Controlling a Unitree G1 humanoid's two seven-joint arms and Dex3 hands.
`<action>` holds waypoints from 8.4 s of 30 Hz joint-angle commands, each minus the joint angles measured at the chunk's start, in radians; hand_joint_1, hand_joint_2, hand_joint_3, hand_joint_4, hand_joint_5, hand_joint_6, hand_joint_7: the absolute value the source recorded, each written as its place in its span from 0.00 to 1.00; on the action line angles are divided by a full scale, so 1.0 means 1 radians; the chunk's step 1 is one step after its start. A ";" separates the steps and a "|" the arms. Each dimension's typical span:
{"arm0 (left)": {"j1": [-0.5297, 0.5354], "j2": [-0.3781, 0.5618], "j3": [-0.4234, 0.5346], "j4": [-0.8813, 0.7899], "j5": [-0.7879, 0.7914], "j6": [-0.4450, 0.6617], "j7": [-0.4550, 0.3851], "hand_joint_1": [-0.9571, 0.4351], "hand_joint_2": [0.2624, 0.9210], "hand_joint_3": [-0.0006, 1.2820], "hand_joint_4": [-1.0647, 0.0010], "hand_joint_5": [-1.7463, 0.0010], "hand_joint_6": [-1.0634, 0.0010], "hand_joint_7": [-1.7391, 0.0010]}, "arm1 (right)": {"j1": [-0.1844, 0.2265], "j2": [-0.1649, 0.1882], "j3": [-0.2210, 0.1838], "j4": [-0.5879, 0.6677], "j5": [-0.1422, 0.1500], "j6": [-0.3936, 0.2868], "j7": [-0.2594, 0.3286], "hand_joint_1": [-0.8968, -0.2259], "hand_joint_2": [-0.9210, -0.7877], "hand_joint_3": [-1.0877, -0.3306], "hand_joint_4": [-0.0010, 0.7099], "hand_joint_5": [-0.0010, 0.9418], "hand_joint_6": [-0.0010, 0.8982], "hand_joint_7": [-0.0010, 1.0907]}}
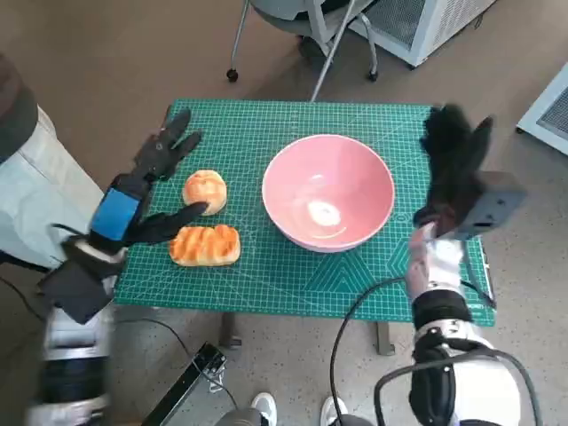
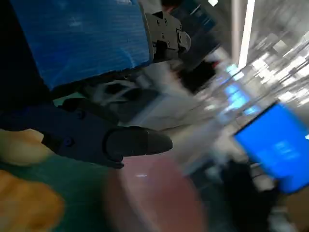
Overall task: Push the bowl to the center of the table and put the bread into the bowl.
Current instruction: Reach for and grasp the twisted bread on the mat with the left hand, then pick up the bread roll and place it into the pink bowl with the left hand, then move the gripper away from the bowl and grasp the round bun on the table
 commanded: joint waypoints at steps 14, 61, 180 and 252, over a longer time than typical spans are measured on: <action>-0.120 0.100 -0.159 0.097 0.191 0.091 -0.059 0.40 0.99 0.03 0.71 1.00 0.67 0.92 | 0.069 0.016 0.097 -0.263 0.190 -0.333 0.561 0.41 0.00 0.45 0.52 0.03 0.10 0.67; -0.374 -0.004 -0.608 0.696 0.581 0.250 -0.102 0.57 0.87 0.00 0.71 0.98 0.58 0.96 | 0.150 0.016 0.187 -0.399 0.216 -0.376 0.531 0.43 0.00 0.48 0.53 0.01 0.11 0.75; -0.610 -0.131 -0.418 0.271 0.551 0.109 0.260 0.69 0.99 0.02 0.27 0.38 0.39 0.34 | 0.177 0.038 0.194 -0.408 0.214 -0.335 0.527 0.42 0.00 0.55 0.51 0.00 0.05 0.74; -0.180 0.052 -0.194 0.271 0.262 0.032 0.037 0.47 0.92 0.00 0.87 1.00 0.73 0.97 | 0.206 0.023 0.203 -0.421 0.196 -0.375 0.475 0.44 0.00 0.54 0.50 0.00 0.05 0.71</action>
